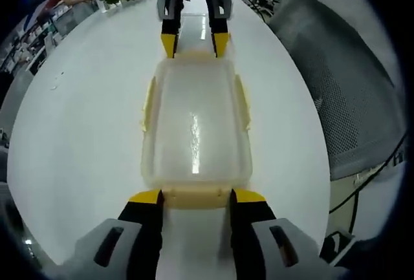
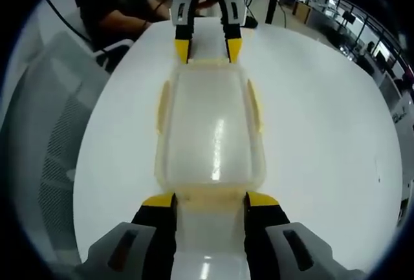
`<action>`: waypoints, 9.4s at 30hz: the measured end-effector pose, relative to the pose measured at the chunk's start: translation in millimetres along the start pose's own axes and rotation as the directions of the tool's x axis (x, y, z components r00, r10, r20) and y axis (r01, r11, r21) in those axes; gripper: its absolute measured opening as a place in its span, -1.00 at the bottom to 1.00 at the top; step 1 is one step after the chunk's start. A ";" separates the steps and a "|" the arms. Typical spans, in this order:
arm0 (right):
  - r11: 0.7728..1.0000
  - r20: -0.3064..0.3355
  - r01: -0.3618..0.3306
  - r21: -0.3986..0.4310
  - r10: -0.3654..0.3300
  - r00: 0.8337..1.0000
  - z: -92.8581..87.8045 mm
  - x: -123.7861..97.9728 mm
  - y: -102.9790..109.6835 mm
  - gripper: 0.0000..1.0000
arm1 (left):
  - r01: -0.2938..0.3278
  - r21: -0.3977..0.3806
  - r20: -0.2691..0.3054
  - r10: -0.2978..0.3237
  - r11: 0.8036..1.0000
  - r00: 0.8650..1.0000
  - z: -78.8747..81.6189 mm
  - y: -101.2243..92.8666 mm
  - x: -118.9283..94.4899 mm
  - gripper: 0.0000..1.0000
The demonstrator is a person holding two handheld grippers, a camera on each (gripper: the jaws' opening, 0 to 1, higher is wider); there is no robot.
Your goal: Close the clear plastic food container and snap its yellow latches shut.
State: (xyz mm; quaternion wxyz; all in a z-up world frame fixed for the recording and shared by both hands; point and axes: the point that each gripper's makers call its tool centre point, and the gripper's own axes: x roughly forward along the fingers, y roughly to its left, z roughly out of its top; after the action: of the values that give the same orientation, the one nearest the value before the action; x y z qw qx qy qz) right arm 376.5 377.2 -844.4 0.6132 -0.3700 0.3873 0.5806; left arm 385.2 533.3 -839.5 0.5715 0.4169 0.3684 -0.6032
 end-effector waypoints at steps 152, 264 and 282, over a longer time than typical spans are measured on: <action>0.993 -0.049 0.097 0.061 -0.094 0.994 -136.1 -151.3 24.3 -0.25 | -0.112 0.070 0.097 0.105 0.991 0.990 199.6 -6.6 0.6 -0.25; 0.859 0.028 0.043 0.510 -0.066 0.997 -184.5 -168.9 32.6 -0.09 | 0.084 -0.480 0.255 0.047 0.873 0.966 221.8 -10.8 16.4 0.03; 0.692 0.031 0.093 0.716 -0.164 0.986 -177.9 -163.4 19.7 -0.11 | 0.077 -0.660 0.240 0.112 0.747 0.964 228.8 -8.2 22.3 0.01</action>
State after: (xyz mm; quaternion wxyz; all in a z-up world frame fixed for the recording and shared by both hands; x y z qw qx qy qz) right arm 344.6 147.9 -772.4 0.7646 -0.1032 0.5259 0.3579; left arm 358.3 314.7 -773.3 0.7318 0.1054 0.4751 -0.4771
